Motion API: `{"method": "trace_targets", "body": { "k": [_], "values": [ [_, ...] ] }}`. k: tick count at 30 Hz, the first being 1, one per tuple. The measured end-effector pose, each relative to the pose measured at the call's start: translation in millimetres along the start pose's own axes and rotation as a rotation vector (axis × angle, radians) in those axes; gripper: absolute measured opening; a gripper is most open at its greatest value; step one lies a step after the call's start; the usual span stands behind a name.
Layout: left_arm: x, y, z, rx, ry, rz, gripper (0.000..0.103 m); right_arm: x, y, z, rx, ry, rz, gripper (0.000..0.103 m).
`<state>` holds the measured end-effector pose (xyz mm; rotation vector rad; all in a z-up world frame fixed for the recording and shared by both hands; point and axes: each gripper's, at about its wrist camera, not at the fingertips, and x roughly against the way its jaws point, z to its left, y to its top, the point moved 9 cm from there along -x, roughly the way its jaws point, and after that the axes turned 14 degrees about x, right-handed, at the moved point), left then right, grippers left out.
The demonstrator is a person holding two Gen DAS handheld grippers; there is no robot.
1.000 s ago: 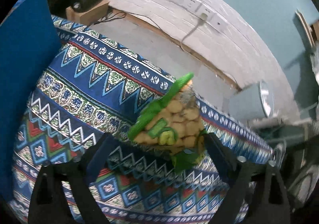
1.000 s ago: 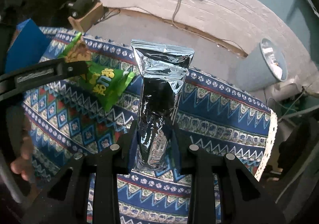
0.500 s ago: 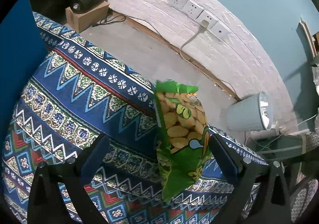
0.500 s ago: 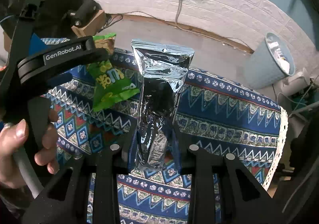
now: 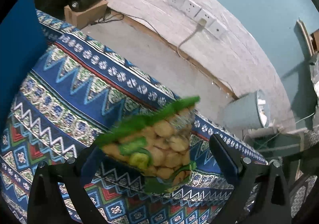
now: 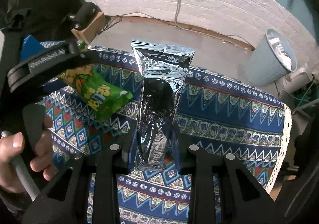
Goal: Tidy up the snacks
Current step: 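Grasp the green peanut bag with the left tool and lift it, then carry both snacks over the cardboard box and open both tools to drop them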
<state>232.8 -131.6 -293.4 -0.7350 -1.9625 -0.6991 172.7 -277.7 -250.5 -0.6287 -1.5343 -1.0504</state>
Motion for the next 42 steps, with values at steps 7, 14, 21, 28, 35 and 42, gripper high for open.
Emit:
{"method": "trace_targets", "body": {
  "k": [7, 14, 21, 28, 35, 42],
  "values": [
    [-16.0, -14.4, 4.8, -0.066, 0.066, 0.037, 0.077, 0.5, -1.5, -4.9, -0.017, 0.003, -0.004, 0.029],
    [-9.5, -24.8, -2.3, -0.222, 0.042, 0.038, 0.048, 1.3, 1.0, -0.9, -0.005, 0.006, -0.004, 0.029],
    [6.1, -27.4, 9.6, -0.310, 0.073, 0.046, 0.048, 9.1, 8.9, 10.9, 0.015, 0.004, -0.021, 0.029],
    [39.2, -21.2, 21.9, -0.376, 0.101, 0.014, 0.048, 18.8, 14.3, 22.5, 0.028, -0.004, -0.031, 0.029],
    [87.3, -7.6, 34.1, -0.441, 0.110, -0.038, 0.048, 35.9, 28.3, 45.3, 0.045, 0.002, -0.061, 0.029],
    [137.6, 8.6, 49.6, -0.485, 0.108, -0.079, 0.048, 52.6, 42.0, 81.9, 0.071, 0.036, -0.091, 0.029]
  ]
}}
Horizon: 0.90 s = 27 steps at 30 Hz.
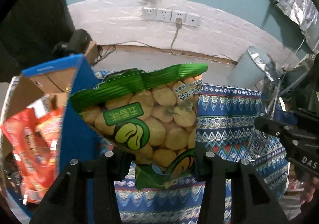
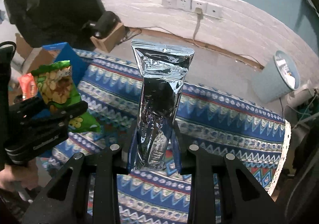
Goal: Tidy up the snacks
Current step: 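Carry both snacks over the cardboard box and open both tools to drop them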
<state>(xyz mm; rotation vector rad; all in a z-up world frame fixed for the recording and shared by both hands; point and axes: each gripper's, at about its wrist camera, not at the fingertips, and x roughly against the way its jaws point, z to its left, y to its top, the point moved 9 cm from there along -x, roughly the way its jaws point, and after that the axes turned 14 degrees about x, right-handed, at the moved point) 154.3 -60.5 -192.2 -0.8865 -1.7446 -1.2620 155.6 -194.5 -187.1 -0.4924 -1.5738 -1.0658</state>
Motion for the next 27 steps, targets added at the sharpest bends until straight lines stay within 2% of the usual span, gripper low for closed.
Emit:
{"method": "trace_targets", "body": {
  "k": [8, 18, 27],
  "values": [
    [55.4, 12.7, 42.0, -0.018, 0.006, -0.053, 0.048, 15.3, 23.5, 47.8, 0.040, 0.048, -0.036, 0.029],
    [87.4, 14.5, 108.5, -0.016, 0.058, -0.087, 0.048, 28.8, 67.4, 121.0, 0.111, 0.150, -0.070, 0.029],
    [105.0, 18.9, 169.2, 0.053, 0.085, -0.123, 0.048, 24.9, 97.8, 182.0, 0.174, 0.231, -0.072, 0.029]
  ]
}}
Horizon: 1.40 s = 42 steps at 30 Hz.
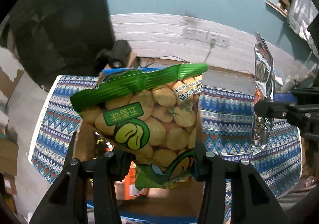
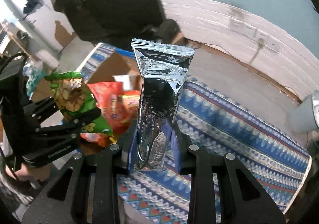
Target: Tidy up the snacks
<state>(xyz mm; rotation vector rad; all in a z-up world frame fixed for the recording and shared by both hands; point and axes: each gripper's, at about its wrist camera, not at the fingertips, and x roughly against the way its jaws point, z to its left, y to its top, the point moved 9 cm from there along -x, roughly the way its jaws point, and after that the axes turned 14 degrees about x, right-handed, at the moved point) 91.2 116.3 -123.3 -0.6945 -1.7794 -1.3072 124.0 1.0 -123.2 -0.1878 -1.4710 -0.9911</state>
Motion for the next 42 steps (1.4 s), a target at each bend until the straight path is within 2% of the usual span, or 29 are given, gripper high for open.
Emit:
{"method": "trace_targets", "body": {
  "k": [4, 10, 18, 20, 21, 23, 27, 34, 35, 42],
  "values": [
    [0.9, 2.2, 27.0, 0.041, 0.015, 0.001, 0.048, -12.6, 10.4, 17.2, 0.022, 0.020, 0.014, 0.029],
    [-3.8, 2.9, 47.2, 0.084, 0.023, 0.015, 0.048, -33.8, 21.3, 35.1, 0.039, 0.057, 0.038, 0.029],
    [-3.4, -0.3, 55.4, 0.090, 0.038, 0.019, 0.048, -56.9, 40.4, 59.9, 0.050, 0.119, 0.065, 0.030],
    [-3.5, -1.0, 58.1, 0.094, 0.047, 0.024, 0.052, -63.0, 42.4, 62.7, 0.042, 0.126, 0.074, 0.031],
    [-2.1, -1.2, 58.8, 0.094, 0.051, 0.023, 0.055, -65.1, 43.4, 63.9, 0.042, 0.129, 0.079, 0.034],
    [3.2, -0.3, 59.5, 0.081, 0.067, 0.001, 0.068, -66.6, 43.9, 63.9, 0.038, 0.129, 0.083, 0.037],
    [18.6, 5.8, 60.1, 0.051, 0.098, -0.059, 0.080, -62.3, 44.0, 61.6, 0.028, 0.115, 0.075, 0.052],
    [41.9, 5.7, 59.8, 0.044, 0.099, -0.099, 0.084, -38.2, 39.5, 51.3, 0.000, 0.052, 0.037, 0.070],
    [46.6, 5.8, 59.0, 0.039, 0.102, -0.107, 0.087, -34.7, 38.0, 50.3, -0.001, 0.043, 0.035, 0.071],
    [70.7, 5.4, 47.9, -0.001, 0.104, -0.148, 0.088, -3.0, 20.0, 49.2, 0.025, -0.002, 0.000, 0.076]
  ]
}}
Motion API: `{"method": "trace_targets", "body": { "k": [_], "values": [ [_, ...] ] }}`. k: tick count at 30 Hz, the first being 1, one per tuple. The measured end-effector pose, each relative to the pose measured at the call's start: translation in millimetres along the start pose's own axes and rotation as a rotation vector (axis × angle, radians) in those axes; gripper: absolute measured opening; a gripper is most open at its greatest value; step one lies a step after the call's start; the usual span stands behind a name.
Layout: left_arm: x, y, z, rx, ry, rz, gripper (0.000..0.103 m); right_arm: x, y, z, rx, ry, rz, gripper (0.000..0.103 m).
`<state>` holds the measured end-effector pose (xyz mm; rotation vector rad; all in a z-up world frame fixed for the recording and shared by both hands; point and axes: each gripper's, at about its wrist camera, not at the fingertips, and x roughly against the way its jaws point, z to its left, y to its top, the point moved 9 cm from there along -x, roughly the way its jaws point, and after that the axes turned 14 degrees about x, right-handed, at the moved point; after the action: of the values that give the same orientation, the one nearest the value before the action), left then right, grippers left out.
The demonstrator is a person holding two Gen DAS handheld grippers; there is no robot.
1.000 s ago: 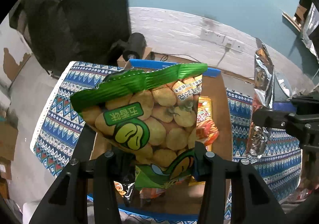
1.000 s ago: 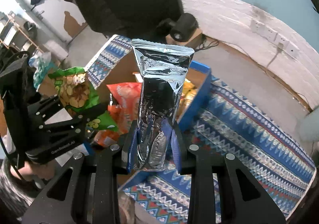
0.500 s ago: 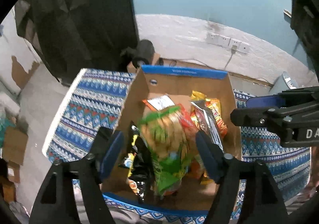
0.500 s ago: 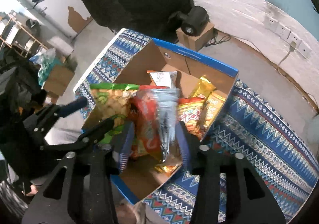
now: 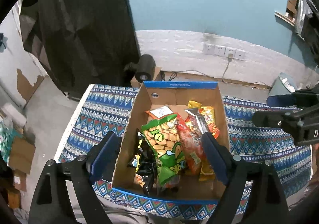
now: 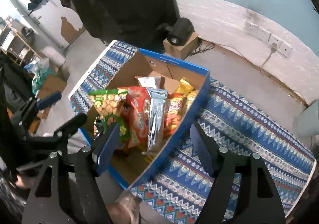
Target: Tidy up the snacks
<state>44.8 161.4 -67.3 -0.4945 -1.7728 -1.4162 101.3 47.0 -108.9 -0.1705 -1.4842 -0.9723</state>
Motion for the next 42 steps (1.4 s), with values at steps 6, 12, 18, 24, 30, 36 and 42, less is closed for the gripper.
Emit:
{"method": "trace_targets", "body": {
  "k": [6, 12, 18, 24, 30, 36, 42],
  "values": [
    [22.6, 4.6, -13.3, 0.006, -0.055, -0.023, 0.093, 20.5, -12.9, 0.5, 0.011, -0.016, -0.027, 0.077],
    [33.7, 9.5, -24.0, -0.023, -0.050, -0.062, 0.094, 40.0, -18.9, -9.8, -0.018, -0.032, -0.068, 0.077],
    [27.8, 8.7, -31.6, -0.060, -0.024, -0.050, 0.095, 47.3, -21.6, -19.3, -0.029, -0.051, -0.080, 0.077],
    [23.9, 4.6, -36.0, -0.070, -0.017, -0.031, 0.095, 44.2, -25.8, -22.0, -0.028, -0.040, -0.070, 0.077],
    [22.3, 4.7, -40.2, -0.067, -0.020, -0.019, 0.095, 42.6, -31.5, -19.2, -0.023, -0.024, -0.058, 0.077],
    [18.9, 2.3, -40.2, -0.056, -0.021, 0.003, 0.095, 44.1, -35.1, -20.7, -0.031, -0.027, -0.056, 0.077],
    [19.7, 1.8, -38.2, -0.049, -0.013, 0.000, 0.095, 44.3, -36.1, -20.2, -0.030, -0.027, -0.054, 0.077]
  ]
}}
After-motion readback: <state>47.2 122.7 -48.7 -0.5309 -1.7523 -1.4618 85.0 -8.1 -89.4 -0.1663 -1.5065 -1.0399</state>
